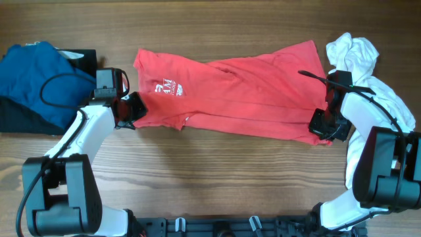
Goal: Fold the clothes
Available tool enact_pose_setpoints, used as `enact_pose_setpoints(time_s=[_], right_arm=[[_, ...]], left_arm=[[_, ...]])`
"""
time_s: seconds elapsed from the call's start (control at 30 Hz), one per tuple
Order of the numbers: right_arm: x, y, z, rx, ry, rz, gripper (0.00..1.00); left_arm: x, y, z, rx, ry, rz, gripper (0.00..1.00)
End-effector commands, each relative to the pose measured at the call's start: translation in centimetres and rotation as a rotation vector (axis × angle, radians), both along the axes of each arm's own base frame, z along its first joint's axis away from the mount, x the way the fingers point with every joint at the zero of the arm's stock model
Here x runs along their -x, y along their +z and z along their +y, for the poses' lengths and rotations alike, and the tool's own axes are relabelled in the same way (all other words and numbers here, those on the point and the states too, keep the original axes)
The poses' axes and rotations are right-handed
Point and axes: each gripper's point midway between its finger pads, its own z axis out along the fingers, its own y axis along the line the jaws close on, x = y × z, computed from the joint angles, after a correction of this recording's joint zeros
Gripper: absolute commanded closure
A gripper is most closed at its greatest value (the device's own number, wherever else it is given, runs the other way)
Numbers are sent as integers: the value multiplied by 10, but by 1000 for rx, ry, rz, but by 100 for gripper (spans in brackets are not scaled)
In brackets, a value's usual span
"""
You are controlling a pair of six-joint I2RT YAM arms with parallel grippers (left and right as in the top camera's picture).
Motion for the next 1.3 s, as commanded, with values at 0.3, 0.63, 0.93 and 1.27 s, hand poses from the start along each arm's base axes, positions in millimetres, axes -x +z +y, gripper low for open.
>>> enact_pose_setpoints(time_s=[0.3,0.63,0.93,1.27], right_arm=[[8,-8,-5,26,-19,29,96],[7,-8,-5,26,-20,25,96],[7,-8,-5,26,-20,22,96],[5,-9,-3,16,-20,15,96]], left_arm=[[-46,61,15,79,140,-250,96],[-41,56,4,123,122,-216,96],[-63,78,-7,301,255,-295,96],[-22,46,-1,182,198,-111,31]])
